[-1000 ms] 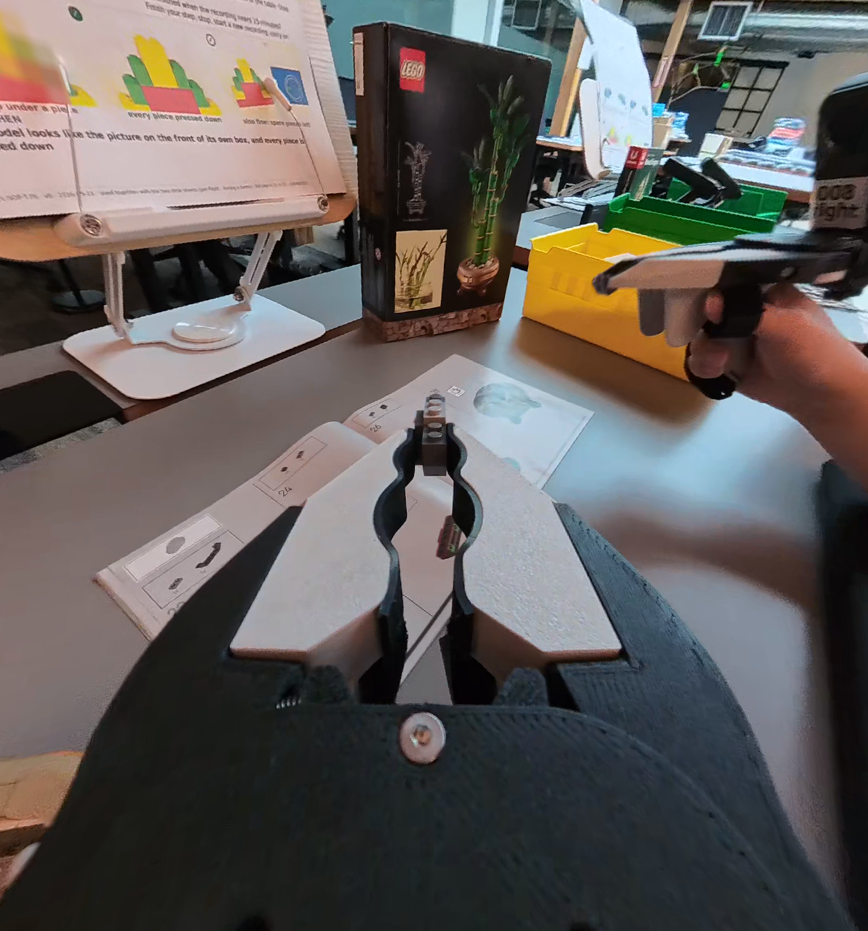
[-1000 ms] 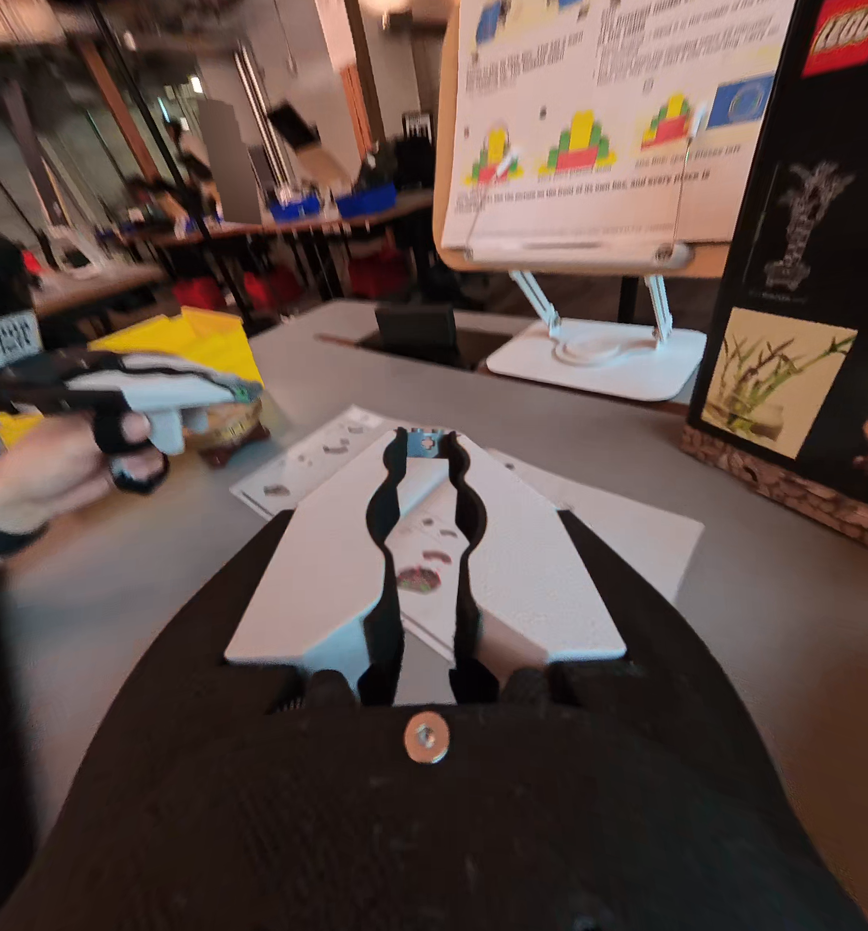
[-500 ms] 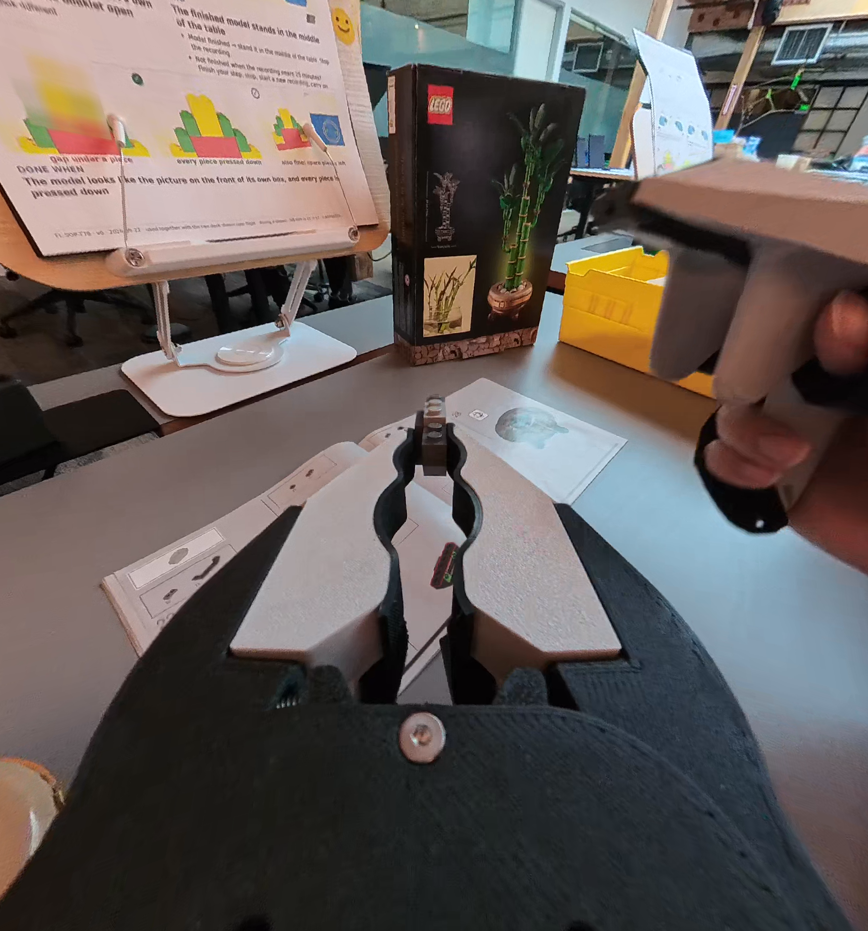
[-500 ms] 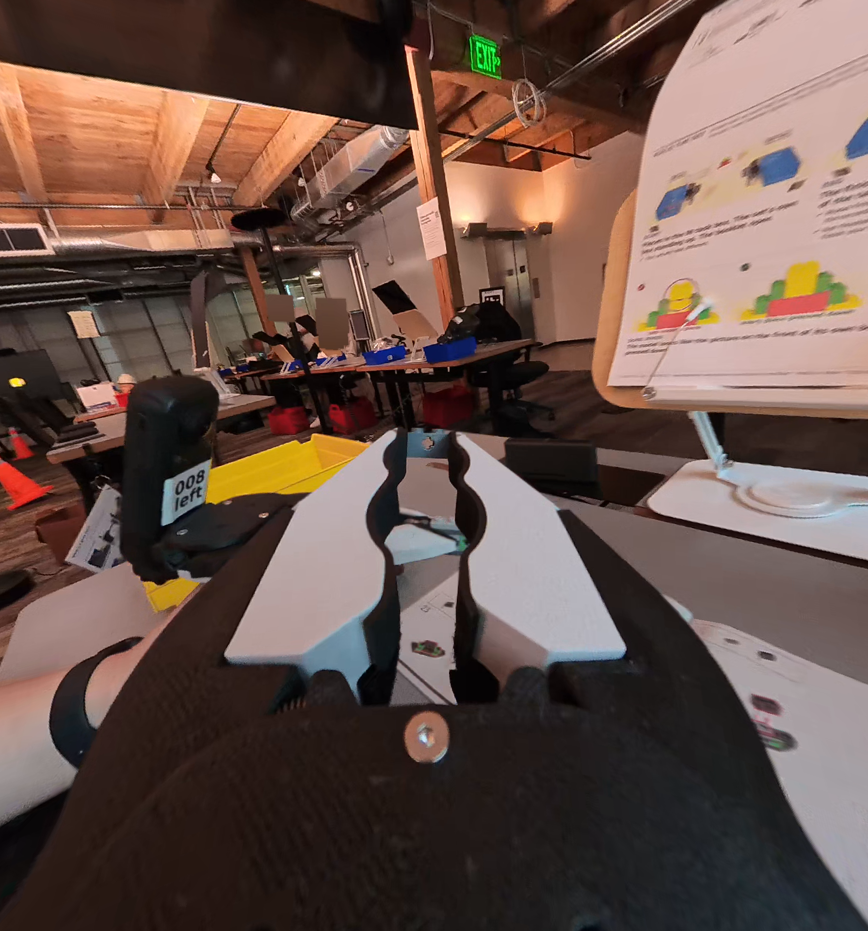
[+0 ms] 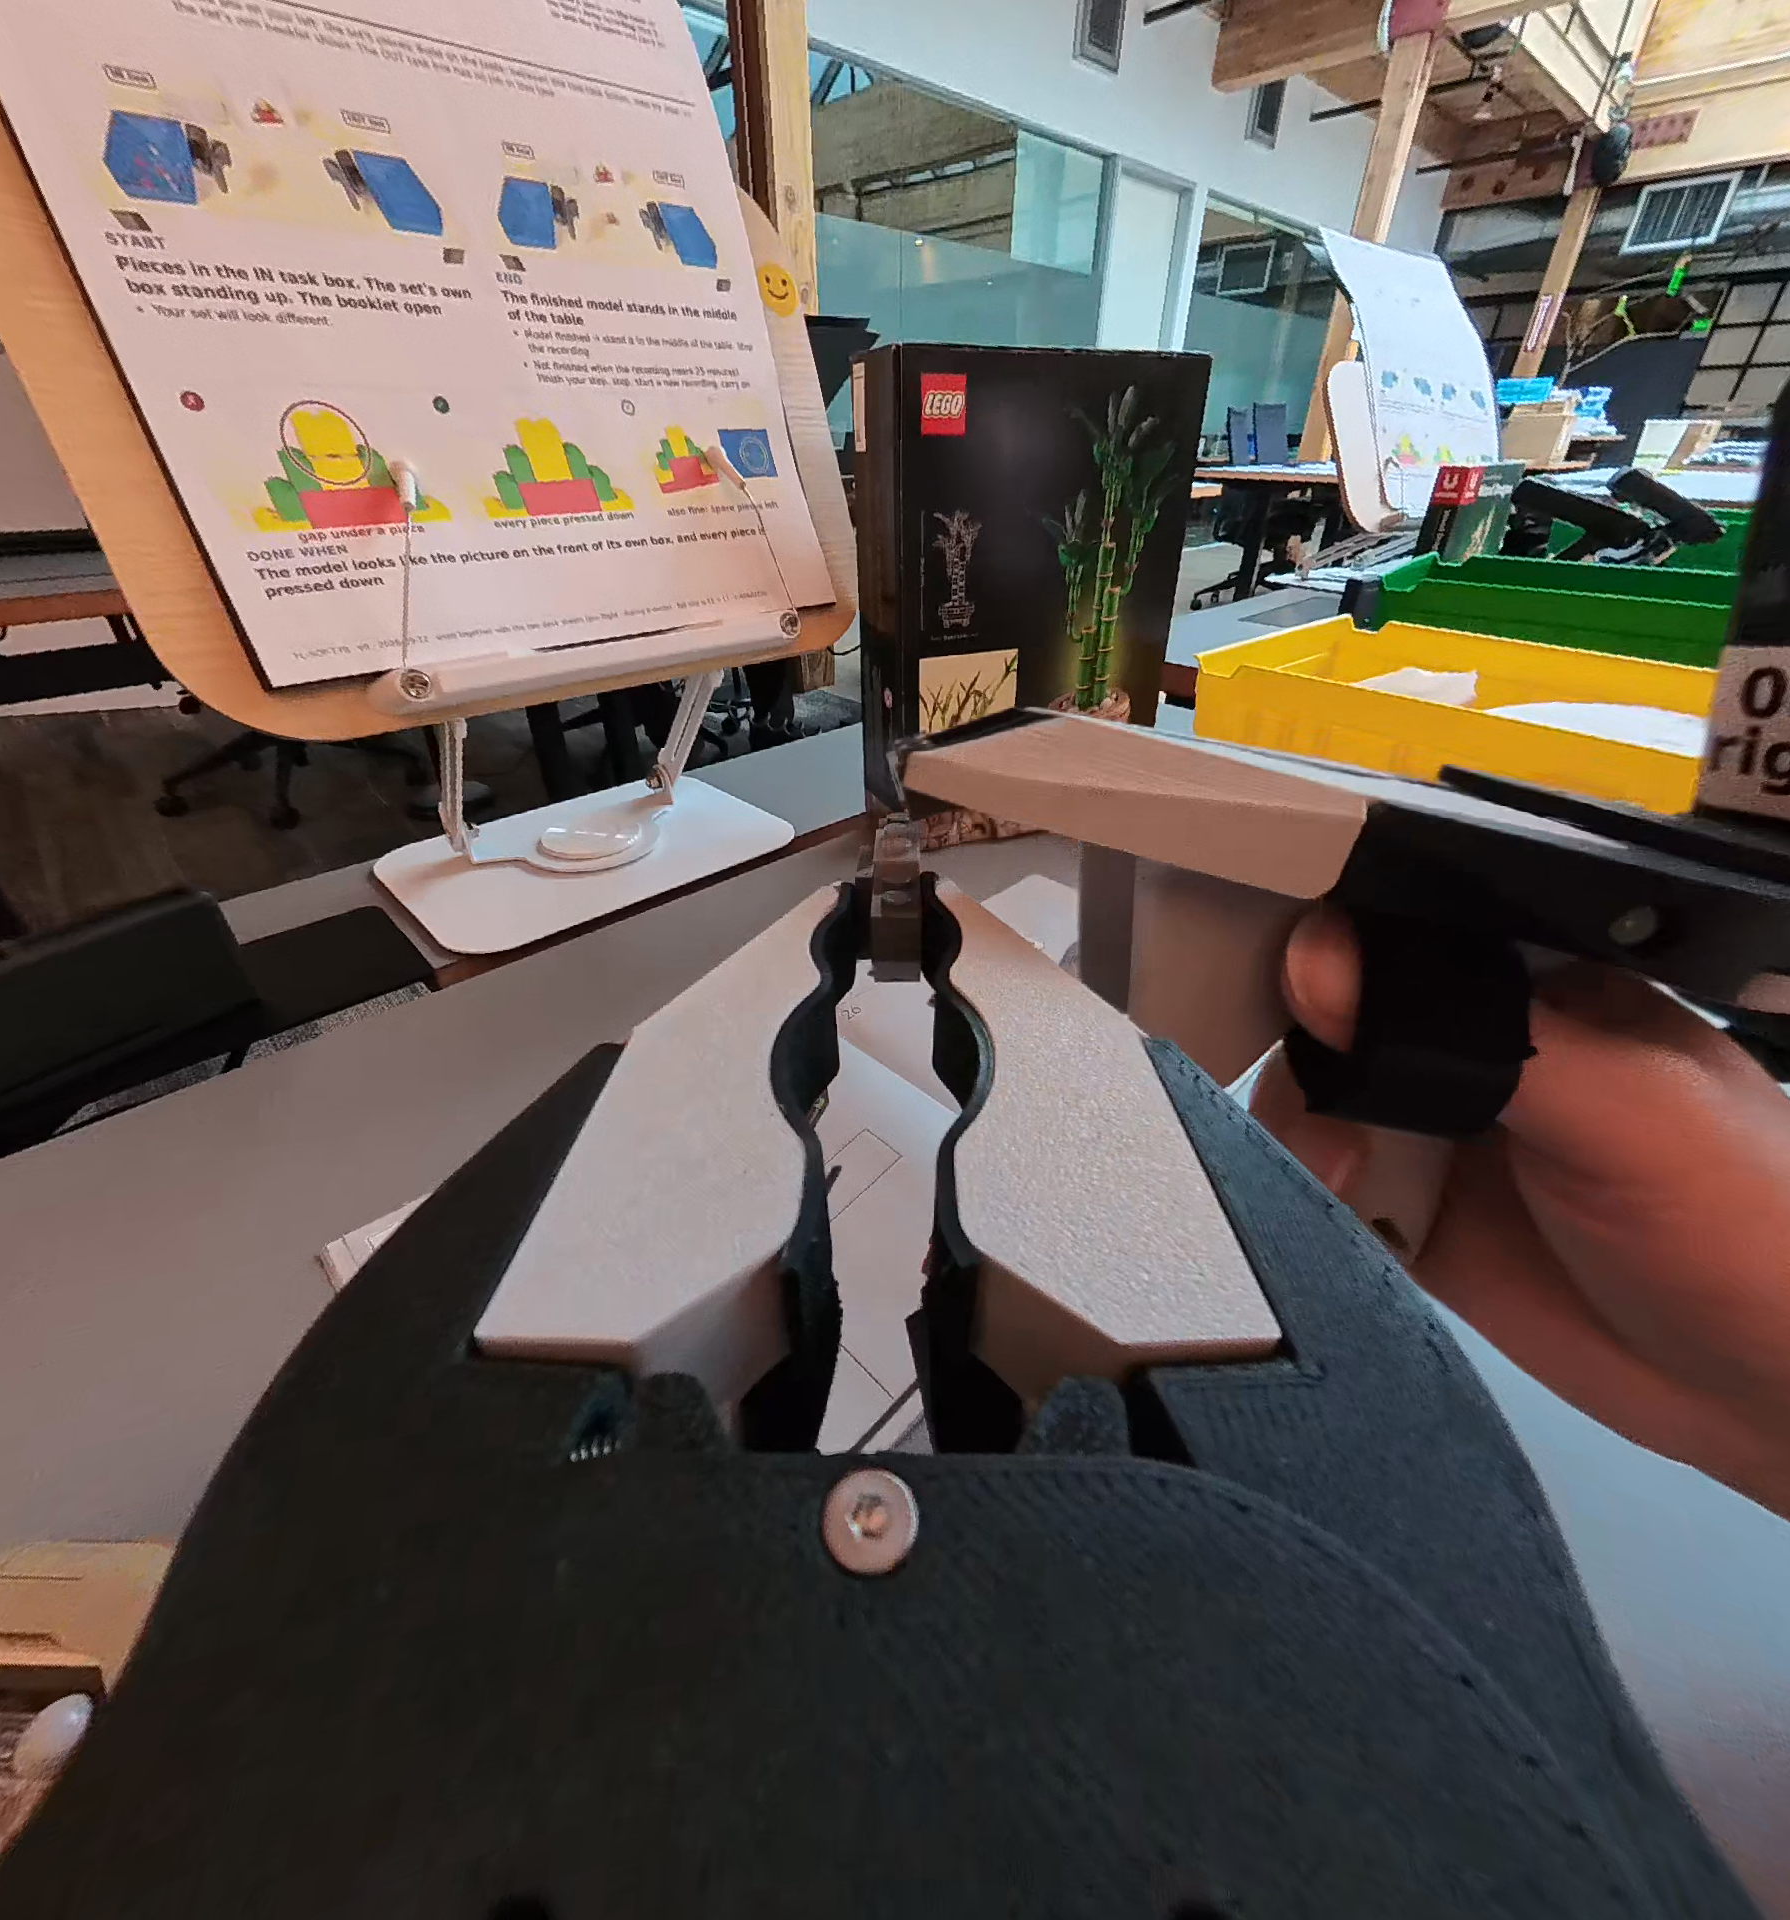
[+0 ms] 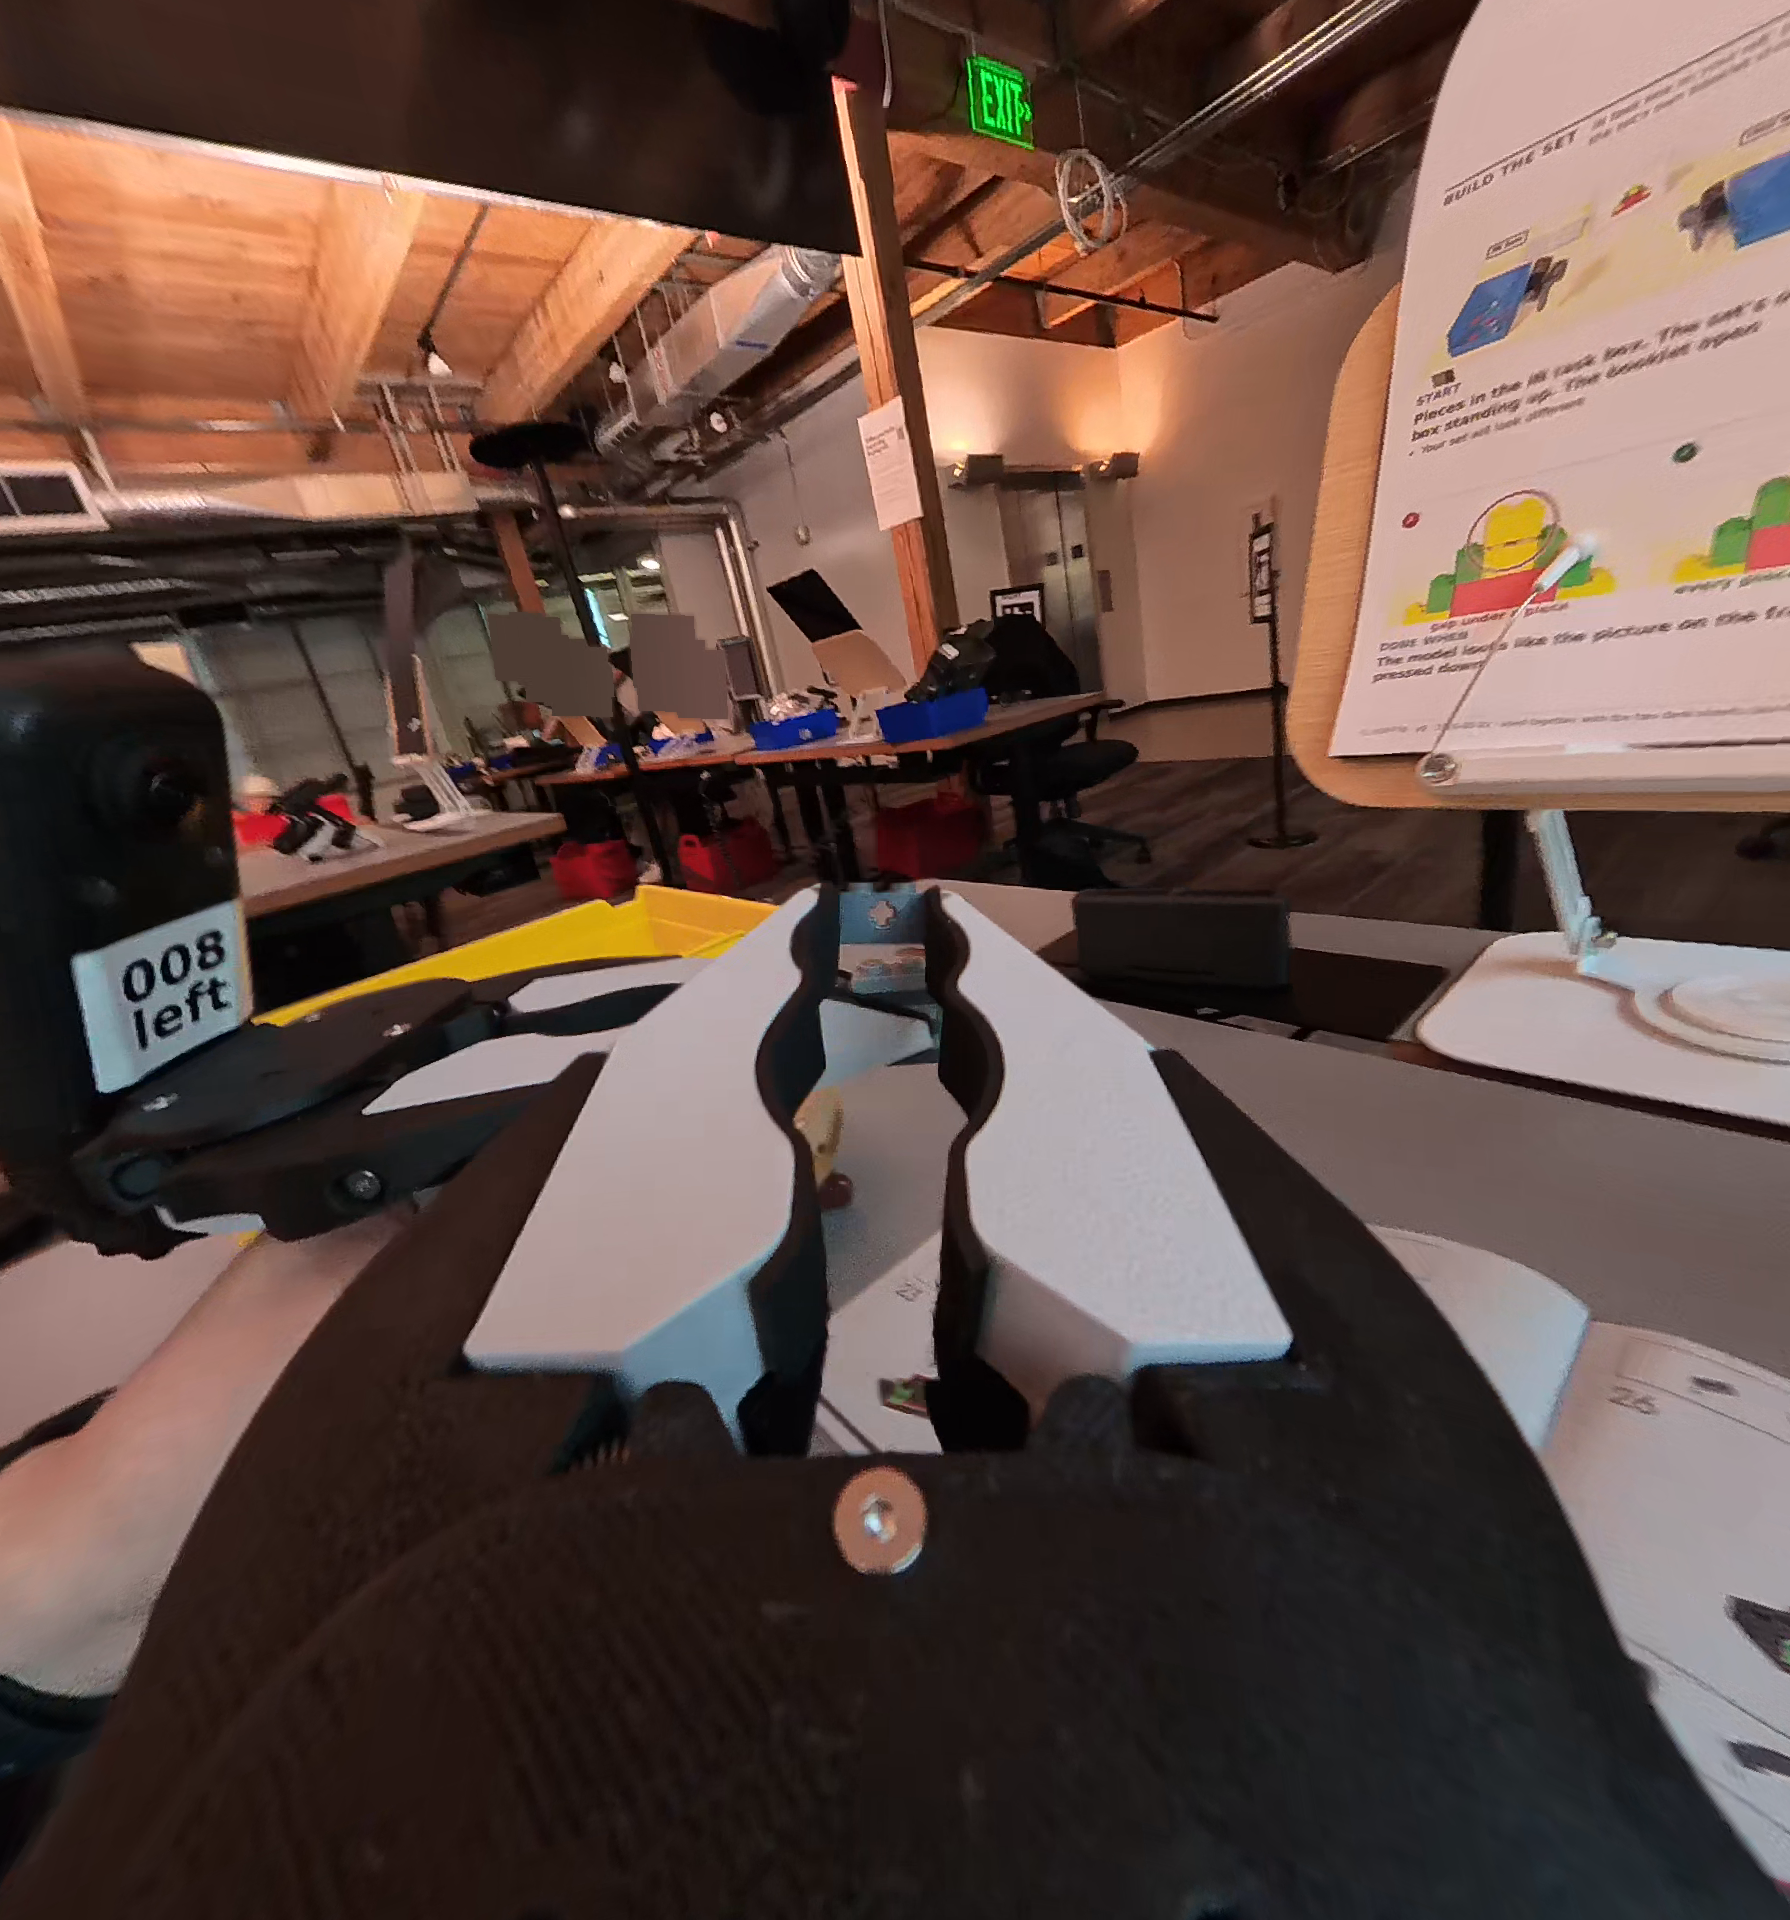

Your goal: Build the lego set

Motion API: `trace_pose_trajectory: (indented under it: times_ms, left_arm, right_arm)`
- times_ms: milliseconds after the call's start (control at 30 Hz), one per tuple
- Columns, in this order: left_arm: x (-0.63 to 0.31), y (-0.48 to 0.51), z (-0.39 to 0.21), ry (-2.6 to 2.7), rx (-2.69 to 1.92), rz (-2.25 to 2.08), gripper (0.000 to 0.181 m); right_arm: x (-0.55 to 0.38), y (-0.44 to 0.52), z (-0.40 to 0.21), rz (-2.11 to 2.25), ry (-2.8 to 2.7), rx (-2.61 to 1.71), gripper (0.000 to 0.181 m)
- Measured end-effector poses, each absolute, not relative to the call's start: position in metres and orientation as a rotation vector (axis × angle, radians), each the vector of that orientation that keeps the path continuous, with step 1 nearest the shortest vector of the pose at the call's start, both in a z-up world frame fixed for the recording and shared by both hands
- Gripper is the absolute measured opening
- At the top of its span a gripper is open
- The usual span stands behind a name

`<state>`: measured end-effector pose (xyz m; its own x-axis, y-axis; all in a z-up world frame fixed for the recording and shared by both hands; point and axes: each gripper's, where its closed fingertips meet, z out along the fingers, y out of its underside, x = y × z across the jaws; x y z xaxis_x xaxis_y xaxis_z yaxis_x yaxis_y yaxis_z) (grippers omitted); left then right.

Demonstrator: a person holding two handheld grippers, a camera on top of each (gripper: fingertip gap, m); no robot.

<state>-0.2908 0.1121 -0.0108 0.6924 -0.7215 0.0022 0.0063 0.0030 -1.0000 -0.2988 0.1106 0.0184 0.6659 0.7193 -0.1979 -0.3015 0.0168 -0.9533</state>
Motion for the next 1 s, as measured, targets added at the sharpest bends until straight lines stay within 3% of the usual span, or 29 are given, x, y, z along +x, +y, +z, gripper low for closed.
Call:
trace_pose_trajectory:
  times_ms: [200,1000]
  left_arm:
    - [-0.2928,0.1140,-0.0121,0.619,-1.484,-0.637,0.009]
    - [-0.2952,0.1084,-0.0052,0.633,-1.480,-0.581,0.009]
  right_arm:
    - [-0.3028,0.1154,0.0130,0.965,-0.340,-1.341,0.014]
    - [-0.3036,0.1083,0.0186,0.661,-0.390,-1.226,0.014]
